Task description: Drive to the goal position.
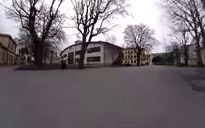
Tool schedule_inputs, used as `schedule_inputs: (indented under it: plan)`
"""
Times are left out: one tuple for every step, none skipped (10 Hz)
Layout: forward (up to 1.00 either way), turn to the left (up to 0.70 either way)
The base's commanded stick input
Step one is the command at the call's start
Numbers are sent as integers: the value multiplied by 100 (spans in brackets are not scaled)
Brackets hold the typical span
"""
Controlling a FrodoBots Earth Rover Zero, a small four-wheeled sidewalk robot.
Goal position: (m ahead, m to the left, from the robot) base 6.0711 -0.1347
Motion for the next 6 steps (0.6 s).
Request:
schedule_inputs:
  plan:
    - [85, 0]
    - [85, 0]
    - [85, 0]
    - [85, 0]
    - [85, 0]
    - [85, 0]
